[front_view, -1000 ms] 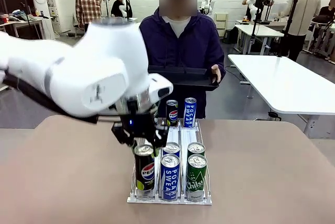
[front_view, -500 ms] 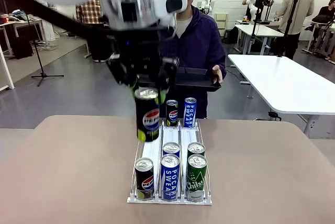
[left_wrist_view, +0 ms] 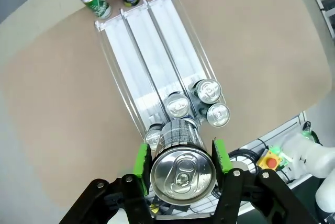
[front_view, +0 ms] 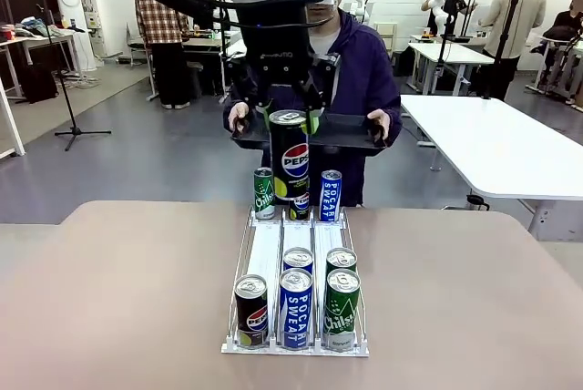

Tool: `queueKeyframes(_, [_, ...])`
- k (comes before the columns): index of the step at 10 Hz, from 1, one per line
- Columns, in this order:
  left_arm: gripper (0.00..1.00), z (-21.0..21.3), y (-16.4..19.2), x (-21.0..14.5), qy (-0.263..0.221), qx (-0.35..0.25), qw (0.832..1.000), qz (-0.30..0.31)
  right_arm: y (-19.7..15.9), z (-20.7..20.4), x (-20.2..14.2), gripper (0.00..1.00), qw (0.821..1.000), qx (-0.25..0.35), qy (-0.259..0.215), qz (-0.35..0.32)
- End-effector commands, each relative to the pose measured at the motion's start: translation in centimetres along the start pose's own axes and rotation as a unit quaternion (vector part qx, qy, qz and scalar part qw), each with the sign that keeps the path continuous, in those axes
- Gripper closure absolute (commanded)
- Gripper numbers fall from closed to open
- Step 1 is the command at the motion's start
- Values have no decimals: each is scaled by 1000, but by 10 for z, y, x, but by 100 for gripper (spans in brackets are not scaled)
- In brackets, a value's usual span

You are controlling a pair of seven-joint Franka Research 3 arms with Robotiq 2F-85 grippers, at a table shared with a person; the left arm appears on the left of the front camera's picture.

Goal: Retrieve and hand over the desired beverage to the person.
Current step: Pick up a can of the same type that the person held from the Automatic Can Dispenser, then place the picked can on the Handle tray extended by the person.

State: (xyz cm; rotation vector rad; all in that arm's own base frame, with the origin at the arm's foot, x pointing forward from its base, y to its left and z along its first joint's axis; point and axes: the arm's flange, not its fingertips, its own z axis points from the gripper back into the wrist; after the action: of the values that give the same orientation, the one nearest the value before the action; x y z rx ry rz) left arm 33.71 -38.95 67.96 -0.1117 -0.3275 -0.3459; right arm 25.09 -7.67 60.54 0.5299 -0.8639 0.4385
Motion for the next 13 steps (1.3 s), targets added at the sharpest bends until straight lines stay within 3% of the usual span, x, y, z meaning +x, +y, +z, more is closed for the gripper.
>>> queueKeyframes(1, [100, 9, -1, -5, -2, 6, 1000, -25, -1, -2, 0, 0, 1000, 12, -2, 1])
queueKeyframes(2, [100, 0, 0, 0, 0, 0, 1000, 0, -1, -2, 0, 0, 1000, 12, -2, 1])
queueKeyframes(13, [100, 0, 0, 0, 0, 0, 1000, 0, -1, -2, 0, 0, 1000, 12, -2, 1])
